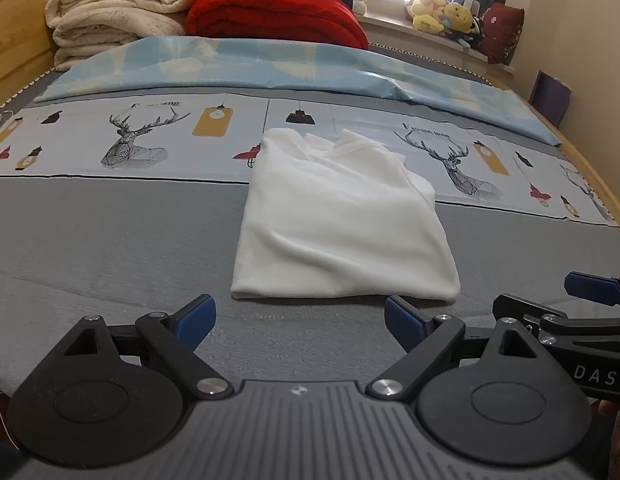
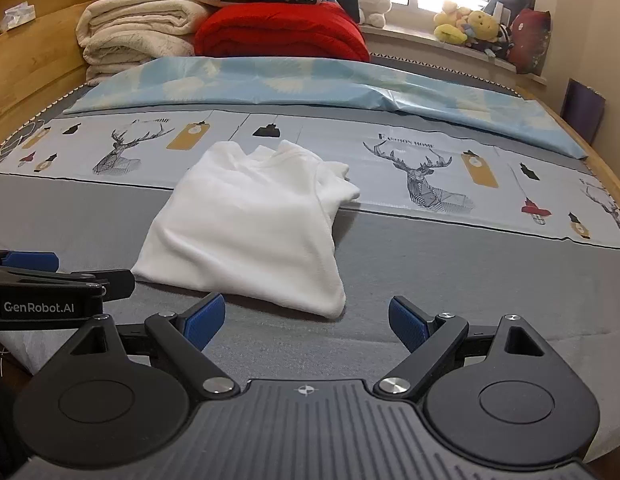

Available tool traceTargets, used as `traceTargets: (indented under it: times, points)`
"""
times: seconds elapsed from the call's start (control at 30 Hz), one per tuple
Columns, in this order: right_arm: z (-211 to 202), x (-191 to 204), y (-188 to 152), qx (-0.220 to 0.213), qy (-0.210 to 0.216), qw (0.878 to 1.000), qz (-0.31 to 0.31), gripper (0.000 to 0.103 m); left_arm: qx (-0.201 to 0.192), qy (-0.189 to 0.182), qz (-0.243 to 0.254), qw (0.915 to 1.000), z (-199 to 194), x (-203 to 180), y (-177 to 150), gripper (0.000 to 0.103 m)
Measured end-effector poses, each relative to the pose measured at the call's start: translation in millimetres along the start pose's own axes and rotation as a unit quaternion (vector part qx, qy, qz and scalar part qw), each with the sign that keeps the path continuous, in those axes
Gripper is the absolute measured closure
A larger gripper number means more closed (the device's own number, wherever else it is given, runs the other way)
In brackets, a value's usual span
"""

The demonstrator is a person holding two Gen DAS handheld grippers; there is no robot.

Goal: Fold small clothes

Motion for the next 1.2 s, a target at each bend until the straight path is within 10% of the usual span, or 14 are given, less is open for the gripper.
traceTargets:
  times: [1.2]
  points:
    - [1.5,3.7,-1.4,0.003,0.006,1.000,-0.005,0.013,-0.001,-0.008,0.008,0.9999,3.1,-6.4,-0.5,0.008]
Point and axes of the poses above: each gripper's, at about its wrist camera, not at the fingertips, and z roughly the way its jaws point, x to its left, y to its top, the point moved 6 cm from there along z, roughly the way its jaws point, and after that the axes turned 9 degrees about x, right-handed, at the moved point
